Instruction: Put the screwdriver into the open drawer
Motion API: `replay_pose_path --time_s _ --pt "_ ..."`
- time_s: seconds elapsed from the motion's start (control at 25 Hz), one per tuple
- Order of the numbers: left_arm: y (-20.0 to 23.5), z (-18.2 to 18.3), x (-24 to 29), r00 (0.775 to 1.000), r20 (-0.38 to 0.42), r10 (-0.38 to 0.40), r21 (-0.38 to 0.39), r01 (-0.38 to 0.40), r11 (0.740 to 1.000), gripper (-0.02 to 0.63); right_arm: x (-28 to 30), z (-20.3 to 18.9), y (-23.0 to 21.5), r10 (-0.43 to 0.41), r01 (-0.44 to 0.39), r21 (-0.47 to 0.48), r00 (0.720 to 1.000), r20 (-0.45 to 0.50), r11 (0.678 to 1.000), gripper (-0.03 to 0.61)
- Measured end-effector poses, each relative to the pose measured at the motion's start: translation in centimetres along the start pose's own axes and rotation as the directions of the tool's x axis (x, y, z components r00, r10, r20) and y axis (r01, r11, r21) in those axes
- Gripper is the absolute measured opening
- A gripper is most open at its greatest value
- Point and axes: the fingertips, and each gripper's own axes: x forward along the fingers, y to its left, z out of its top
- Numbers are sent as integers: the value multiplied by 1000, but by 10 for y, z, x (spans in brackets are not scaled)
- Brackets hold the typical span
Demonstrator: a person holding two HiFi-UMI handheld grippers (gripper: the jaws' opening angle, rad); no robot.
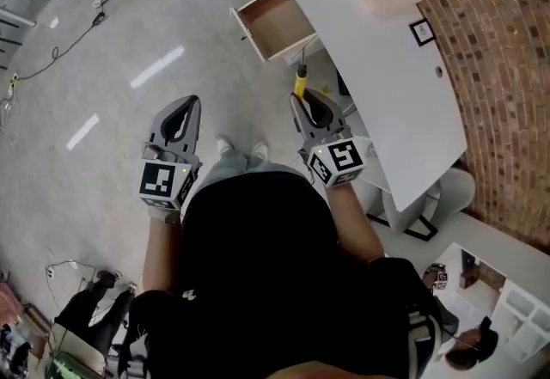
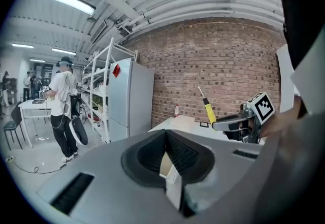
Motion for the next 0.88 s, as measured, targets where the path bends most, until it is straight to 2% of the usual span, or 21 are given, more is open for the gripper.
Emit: replay_pose_path --time_s 0.36,0.6,0.88 --pt "40 -5 -13 999 20 -25 -41 26 999 5 37 13 20 -26 26 -11 1000 -11 1000 89" --pt "67 -13 -13 1000 11 -28 -31 29 999 5 62 13 27 -54 53 -7 998 -14 999 89" --pt "90 -15 18 1000 -5 -20 -37 20 999 5 95 10 8 -42 43 14 998 -39 999 89"
